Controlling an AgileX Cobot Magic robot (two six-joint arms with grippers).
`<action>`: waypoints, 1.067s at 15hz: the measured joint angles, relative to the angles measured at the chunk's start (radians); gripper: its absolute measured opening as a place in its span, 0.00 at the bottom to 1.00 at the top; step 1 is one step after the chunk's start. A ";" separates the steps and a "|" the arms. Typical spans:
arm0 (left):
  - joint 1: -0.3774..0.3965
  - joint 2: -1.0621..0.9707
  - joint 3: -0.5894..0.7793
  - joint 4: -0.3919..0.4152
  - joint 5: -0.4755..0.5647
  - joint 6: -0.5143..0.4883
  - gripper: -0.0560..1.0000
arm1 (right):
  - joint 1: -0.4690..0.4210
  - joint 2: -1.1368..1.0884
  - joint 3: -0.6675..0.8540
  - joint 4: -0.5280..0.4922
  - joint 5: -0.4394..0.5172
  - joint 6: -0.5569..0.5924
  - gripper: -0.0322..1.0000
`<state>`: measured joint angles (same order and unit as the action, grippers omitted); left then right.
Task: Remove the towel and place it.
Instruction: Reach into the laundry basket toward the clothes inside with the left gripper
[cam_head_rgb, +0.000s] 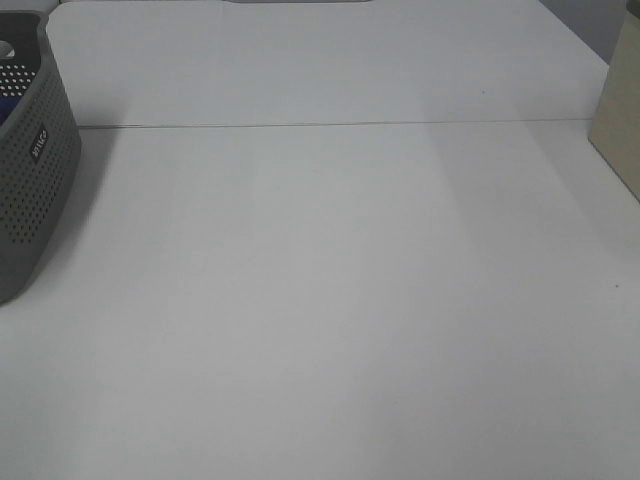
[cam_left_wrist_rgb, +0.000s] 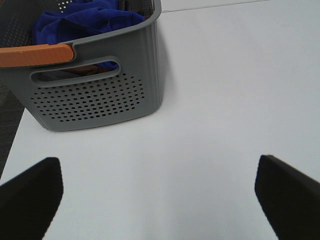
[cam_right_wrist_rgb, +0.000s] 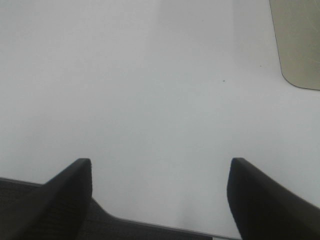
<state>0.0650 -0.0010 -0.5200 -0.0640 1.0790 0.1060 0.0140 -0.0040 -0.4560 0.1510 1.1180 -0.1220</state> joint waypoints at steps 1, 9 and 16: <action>0.000 -0.003 0.000 0.008 0.000 0.000 0.99 | 0.000 0.000 0.000 0.000 0.000 0.000 0.75; 0.000 -0.005 0.000 0.008 0.000 0.000 0.99 | 0.000 0.000 0.000 0.000 0.000 0.000 0.75; 0.000 -0.005 0.000 0.009 0.000 0.000 0.99 | 0.000 0.000 0.000 0.000 0.000 0.000 0.75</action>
<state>0.0650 -0.0060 -0.5200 -0.0550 1.0790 0.1060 0.0140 -0.0040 -0.4560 0.1510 1.1180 -0.1220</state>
